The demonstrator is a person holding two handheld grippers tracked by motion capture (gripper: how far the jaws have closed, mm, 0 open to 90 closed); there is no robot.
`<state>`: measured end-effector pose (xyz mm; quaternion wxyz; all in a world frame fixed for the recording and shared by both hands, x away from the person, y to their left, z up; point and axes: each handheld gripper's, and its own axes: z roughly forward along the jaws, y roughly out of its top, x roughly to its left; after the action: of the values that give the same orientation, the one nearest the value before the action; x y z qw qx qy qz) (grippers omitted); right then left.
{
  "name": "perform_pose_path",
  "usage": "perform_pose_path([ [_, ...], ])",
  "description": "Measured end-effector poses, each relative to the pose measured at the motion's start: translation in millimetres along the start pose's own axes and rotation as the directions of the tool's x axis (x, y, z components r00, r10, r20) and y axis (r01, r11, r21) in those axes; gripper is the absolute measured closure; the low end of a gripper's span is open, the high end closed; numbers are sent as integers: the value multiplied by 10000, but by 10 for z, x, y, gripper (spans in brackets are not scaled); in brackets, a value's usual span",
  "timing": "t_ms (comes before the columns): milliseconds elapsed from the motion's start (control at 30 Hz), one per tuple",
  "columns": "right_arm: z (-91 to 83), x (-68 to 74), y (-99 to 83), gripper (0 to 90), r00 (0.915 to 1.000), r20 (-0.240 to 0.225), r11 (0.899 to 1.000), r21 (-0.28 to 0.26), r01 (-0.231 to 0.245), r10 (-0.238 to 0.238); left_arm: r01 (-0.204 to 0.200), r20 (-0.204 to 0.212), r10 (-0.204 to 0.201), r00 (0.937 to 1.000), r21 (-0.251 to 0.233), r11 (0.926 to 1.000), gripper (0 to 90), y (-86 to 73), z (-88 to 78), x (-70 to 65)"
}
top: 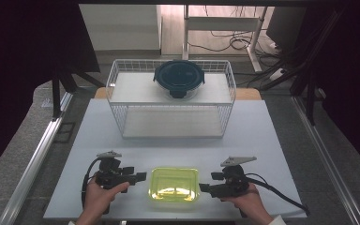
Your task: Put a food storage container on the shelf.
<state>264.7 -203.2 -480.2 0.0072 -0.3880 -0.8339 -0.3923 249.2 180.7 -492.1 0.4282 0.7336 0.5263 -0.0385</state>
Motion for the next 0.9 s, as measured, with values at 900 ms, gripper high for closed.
perform_pose_path([
  [900, 243, -62, -55, 395, 9727, -1009, 9779, 128, -2087, 2089, 1395, 1911, -1516, 9698, 757, 9873, 386, -109, 280, 99],
])
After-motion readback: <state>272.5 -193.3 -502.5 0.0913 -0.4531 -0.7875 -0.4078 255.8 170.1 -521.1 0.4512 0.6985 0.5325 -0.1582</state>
